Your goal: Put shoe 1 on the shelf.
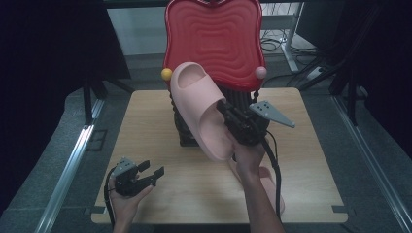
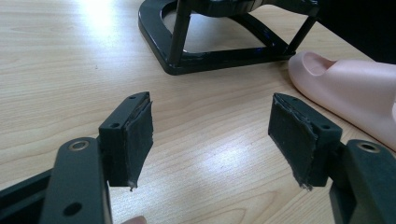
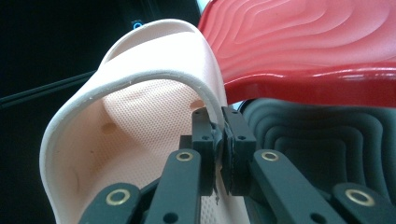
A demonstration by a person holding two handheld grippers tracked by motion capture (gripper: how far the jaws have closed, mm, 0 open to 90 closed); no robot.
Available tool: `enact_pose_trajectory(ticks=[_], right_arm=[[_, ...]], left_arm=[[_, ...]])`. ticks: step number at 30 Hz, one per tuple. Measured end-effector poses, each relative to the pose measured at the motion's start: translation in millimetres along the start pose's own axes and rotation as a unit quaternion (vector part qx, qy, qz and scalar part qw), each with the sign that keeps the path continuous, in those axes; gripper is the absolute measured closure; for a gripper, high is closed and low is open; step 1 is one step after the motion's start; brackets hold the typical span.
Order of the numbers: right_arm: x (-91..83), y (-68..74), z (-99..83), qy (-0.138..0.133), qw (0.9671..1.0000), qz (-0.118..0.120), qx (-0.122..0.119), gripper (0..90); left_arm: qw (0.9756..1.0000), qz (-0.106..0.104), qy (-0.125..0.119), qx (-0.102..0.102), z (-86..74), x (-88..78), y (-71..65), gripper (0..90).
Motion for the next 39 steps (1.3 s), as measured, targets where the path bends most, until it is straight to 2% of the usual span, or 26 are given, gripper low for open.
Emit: enact_pose_trajectory(ticks=[9, 18, 28, 31, 32, 38, 39], right_arm=[[15.0, -0.1, 17.7, -0.011, 0.9999, -0.012, 0.0, 84.9], [33.0, 2.9, 35.9, -0.011, 0.9997, -0.02, 0.004, 84.9], [49.1, 8.3, 54.1, -0.015, 0.9996, -0.019, 0.011, 84.9], [58.5, 12.1, 63.1, -0.019, 0.9995, -0.026, 0.007, 84.9], [60.4, 12.5, 65.6, -0.018, 0.9995, -0.027, 0.005, 84.9], [72.4, 10.6, 77.0, -0.018, 0.9991, -0.038, 0.004, 84.8], [78.2, 7.9, 82.9, -0.019, 0.9986, -0.049, 0.007, 84.9]], left_arm=[[0.9999, 0.002, -0.008, -0.008, 2.2, -5.6, 5.9, 30.9], [0.9999, -0.001, -0.009, -0.006, 2.2, -5.4, 4.3, 31.0], [0.9999, -0.005, -0.009, -0.012, 1.7, -5.6, 6.5, 32.2], [0.9999, -0.006, -0.012, -0.01, 2.4, -6.9, 7.2, 32.4], [0.9997, -0.007, -0.021, -0.012, 4.3, -9.2, 7.2, 32.4], [0.9994, -0.009, -0.03, -0.014, 7.2, -14.0, 8.3, 32.5], [0.9994, -0.011, -0.03, -0.016, 6.9, -13.8, 8.3, 32.4]])
Point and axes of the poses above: each handheld gripper's, and its own axes: x roughly forward along the jaws, z roughly out of its top, y roughly to its left, the point moved 5 cm from there along x, roughly forward along the jaws, and after that the axes turned 2 degrees about x, right-handed, at the moved point
